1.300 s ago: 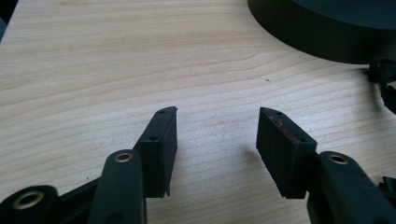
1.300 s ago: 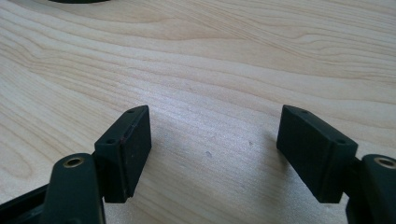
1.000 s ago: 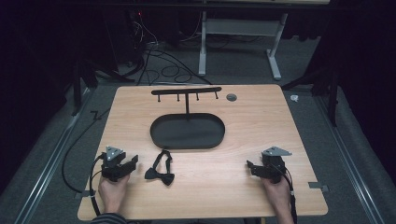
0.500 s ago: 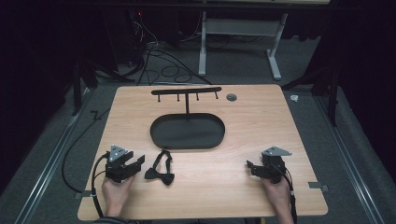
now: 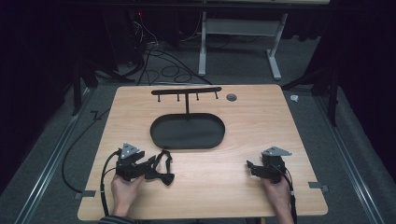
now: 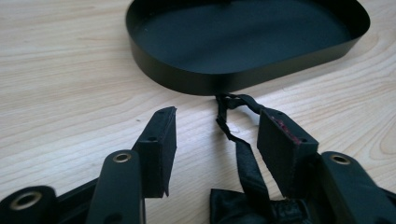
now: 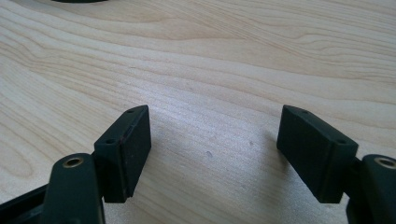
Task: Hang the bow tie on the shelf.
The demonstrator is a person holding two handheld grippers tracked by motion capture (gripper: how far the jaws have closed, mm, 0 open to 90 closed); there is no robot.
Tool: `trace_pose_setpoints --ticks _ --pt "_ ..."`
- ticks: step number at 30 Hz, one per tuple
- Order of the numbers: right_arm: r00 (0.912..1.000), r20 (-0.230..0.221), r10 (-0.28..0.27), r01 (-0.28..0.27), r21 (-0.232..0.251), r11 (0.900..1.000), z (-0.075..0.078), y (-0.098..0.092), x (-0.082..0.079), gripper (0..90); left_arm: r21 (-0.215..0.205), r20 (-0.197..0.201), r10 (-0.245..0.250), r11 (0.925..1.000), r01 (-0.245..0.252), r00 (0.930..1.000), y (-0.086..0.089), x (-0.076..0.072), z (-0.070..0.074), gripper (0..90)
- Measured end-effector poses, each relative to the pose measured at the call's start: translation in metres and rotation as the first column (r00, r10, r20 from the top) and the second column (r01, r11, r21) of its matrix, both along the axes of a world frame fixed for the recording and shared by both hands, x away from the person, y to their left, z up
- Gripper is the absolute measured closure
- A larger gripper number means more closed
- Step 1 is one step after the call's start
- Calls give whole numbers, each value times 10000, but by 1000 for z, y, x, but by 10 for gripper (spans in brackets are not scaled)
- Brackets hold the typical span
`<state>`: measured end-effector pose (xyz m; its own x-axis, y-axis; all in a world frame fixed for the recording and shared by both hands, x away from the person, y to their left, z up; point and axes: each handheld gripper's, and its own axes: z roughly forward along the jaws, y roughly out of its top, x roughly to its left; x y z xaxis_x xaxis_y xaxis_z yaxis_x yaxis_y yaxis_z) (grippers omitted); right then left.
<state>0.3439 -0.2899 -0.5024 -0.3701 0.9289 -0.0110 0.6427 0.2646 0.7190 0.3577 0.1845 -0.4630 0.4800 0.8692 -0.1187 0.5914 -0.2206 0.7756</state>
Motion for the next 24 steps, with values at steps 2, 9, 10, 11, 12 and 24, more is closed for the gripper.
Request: trace_pose_setpoints --ticks 2,9,10,11,12,24 --pt "10000 0 2 -2 3 10000 0 0 0 274 56 -148 -108 9999 109 9998 -4 3 -2 485" --pt "10000 -14 5 -5 9 10000 0 0 0 274 524 -714 -399 9977 437 9966 -20 13 -14 554" --pt "10000 -14 5 -5 9 10000 0 0 0 274 524 -714 -399 9977 437 9966 -20 13 -14 566" --pt "10000 -18 2 -2 12 10000 0 0 0 274 586 -812 -399 9973 447 9959 -21 14 -15 566" --pt "10000 -17 1 -1 16 10000 0 0 0 274 664 -887 -404 9967 464 9952 -22 15 -17 579" --pt "10000 -17 11 -11 1 10000 0 0 0 274 1039 -1197 -568 9922 694 9912 -26 19 -26 805"
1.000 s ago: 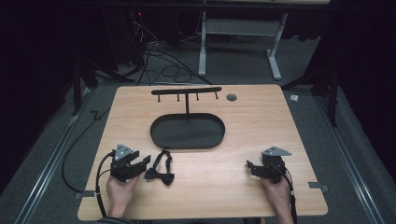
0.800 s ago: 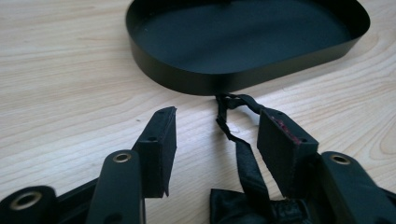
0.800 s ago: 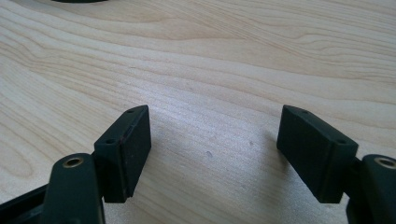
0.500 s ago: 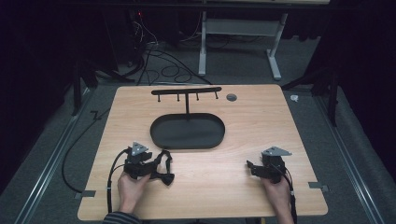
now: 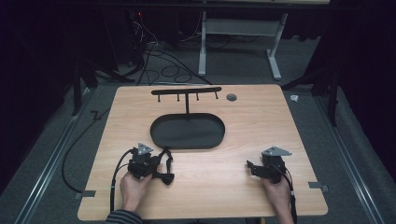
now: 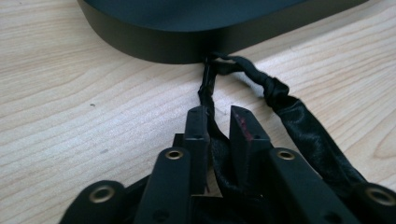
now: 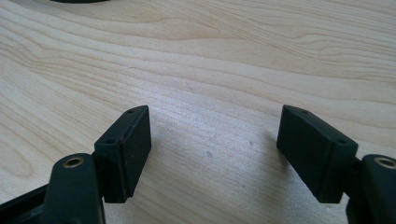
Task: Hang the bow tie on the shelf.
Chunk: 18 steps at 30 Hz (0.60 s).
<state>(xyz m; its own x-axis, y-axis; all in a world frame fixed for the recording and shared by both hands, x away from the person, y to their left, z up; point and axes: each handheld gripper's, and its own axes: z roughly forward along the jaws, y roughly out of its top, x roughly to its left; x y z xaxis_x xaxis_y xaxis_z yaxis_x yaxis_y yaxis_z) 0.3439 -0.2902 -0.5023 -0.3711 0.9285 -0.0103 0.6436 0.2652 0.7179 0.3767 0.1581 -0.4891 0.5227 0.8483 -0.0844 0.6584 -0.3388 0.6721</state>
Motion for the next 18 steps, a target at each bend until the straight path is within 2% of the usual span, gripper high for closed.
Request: trace_pose_setpoints --ticks 5,8,15,18 --pt "10000 24 29 -29 -21 10000 0 0 0 274 57 -28 -123 9999 123 9999 -2 -1 -4 881" --pt "10000 22 28 -28 -19 10000 0 0 0 274 19 -5 -134 9999 134 9999 -3 -1 -4 892" --pt "10000 20 39 -39 -10 10000 0 0 0 273 -264 188 -209 9994 214 9996 0 -6 5 896" --pt "10000 18 50 -50 -1 10000 0 0 0 273 -324 397 -255 9991 268 9989 1 -10 11 897"
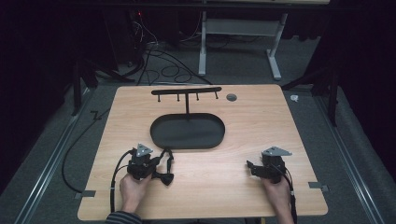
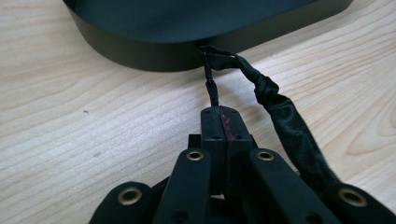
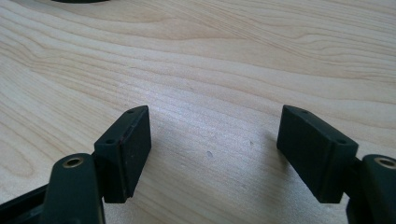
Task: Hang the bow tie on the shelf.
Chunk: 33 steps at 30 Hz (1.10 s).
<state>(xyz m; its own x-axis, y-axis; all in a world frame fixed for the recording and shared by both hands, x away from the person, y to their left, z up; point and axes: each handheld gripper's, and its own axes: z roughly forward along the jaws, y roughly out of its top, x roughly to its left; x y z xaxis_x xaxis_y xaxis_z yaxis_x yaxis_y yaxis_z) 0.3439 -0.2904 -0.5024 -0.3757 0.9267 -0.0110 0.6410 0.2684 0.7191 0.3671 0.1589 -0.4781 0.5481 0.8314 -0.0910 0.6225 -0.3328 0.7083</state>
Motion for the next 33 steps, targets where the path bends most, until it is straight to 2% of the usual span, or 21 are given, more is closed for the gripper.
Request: trace_pose_setpoints --ticks 5,14,15,16,17,18,20,26,30,33 --pt "10000 3 3 -3 -6 10000 0 0 0 274 -46 363 -173 9998 175 9992 1 -6 14 897" --pt "10000 -2 -4 4 0 10000 0 0 0 274 -47 737 -286 9996 291 9969 1 -11 30 897" --pt "10000 3 -1 1 -8 10000 0 0 0 273 4 931 -347 9994 348 9951 1 -12 37 897" --pt "10000 3 -1 1 -8 10000 0 0 0 273 4 931 -347 9994 348 9951 1 -12 37 897" --pt "10000 -12 -9 9 4 10000 0 0 0 273 84 1241 -425 9991 418 9914 1 -14 45 897" --pt "10000 -12 -9 9 4 10000 0 0 0 273 84 1241 -425 9991 418 9914 1 -14 45 897" --pt "10000 -7 -10 10 -3 10000 0 0 0 274 19 1520 -443 9990 446 9874 3 -13 55 898" --pt "10000 5 -17 17 14 10000 0 0 0 275 -31 1581 -561 9983 573 9858 1 -8 64 898" --pt "10000 -1 1 -1 -2 10000 0 0 0 273 -308 1613 -668 9969 727 9846 -1 -4 73 899" --pt "10000 -1 0 0 0 10000 0 0 0 273 -347 1620 -728 9962 794 9841 -1 -1 76 898"
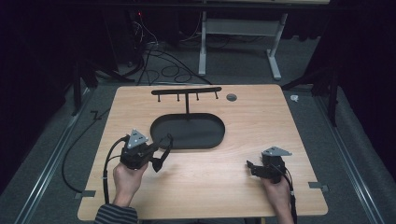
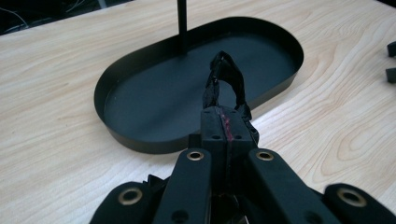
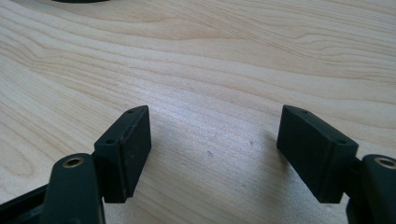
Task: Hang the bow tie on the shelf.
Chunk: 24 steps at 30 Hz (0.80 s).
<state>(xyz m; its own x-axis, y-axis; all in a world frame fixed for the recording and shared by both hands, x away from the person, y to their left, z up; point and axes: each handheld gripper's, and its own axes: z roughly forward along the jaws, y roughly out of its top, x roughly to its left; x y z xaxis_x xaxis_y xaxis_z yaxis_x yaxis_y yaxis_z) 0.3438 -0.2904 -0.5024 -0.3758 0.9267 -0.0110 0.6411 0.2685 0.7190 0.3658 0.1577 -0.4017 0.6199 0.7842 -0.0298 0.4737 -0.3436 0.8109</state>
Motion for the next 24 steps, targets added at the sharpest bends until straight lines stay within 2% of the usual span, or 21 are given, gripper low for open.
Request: trace_pose_setpoints --ticks 3,6,9,13,15,20,24 --pt "10000 1 2 -2 7 10000 0 0 0 274 -73 -34 -73 9999 72 10000 -1 3 5 898" --pt "10000 0 1 -1 3 10000 0 0 0 273 -9 95 -171 9999 171 9998 -2 5 12 898" --pt "10000 1 4 -4 4 10000 0 0 0 273 -227 170 -197 9995 201 9997 -1 9 19 898" --pt "10000 -15 -5 5 9 10000 0 0 0 274 -270 81 -121 9996 123 9999 1 14 21 898" --pt "10000 2 -7 7 25 10000 0 0 0 273 -419 63 -68 9991 70 10000 3 17 24 898" --pt "10000 -15 -2 2 10 10000 0 0 0 273 -435 189 89 9990 -81 9998 6 22 26 899" --pt "10000 2 -6 6 21 10000 0 0 0 274 -345 133 136 9993 -132 9998 6 27 27 898"
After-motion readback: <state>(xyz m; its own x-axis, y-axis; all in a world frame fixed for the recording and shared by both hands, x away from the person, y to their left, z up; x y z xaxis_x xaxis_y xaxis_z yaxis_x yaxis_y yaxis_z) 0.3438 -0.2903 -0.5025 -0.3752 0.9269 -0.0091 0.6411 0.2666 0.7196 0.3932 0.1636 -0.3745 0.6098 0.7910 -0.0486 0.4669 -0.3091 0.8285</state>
